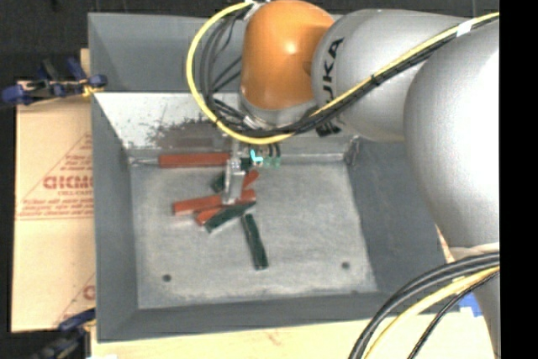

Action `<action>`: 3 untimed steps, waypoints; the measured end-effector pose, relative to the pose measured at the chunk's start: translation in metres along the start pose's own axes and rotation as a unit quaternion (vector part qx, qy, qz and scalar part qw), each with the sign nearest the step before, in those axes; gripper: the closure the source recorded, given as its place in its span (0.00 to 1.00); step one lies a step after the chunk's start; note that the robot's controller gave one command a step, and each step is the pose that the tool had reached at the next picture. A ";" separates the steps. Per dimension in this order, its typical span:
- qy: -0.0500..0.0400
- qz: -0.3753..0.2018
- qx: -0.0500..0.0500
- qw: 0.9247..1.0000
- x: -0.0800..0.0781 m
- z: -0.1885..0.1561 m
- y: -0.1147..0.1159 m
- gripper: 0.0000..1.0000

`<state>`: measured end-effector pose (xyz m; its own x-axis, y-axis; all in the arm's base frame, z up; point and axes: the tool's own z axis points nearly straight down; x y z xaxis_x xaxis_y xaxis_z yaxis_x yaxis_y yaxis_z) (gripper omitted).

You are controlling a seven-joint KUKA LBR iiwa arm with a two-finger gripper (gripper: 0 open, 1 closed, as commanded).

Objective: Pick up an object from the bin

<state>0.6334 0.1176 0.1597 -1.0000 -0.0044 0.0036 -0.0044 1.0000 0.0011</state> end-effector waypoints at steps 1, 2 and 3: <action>-0.004 0.001 0.000 1.000 -0.002 -0.005 0.000 0.00; -0.009 0.097 -0.003 0.995 0.026 0.078 -0.039 1.00; -0.009 0.097 -0.003 0.995 0.026 0.077 -0.039 1.00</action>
Offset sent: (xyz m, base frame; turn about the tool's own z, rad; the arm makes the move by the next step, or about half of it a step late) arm -0.0311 -0.0406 -0.0856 0.1969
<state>0.6076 0.0785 0.0822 -0.9818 0.1893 -0.0126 0.1892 0.9819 0.0080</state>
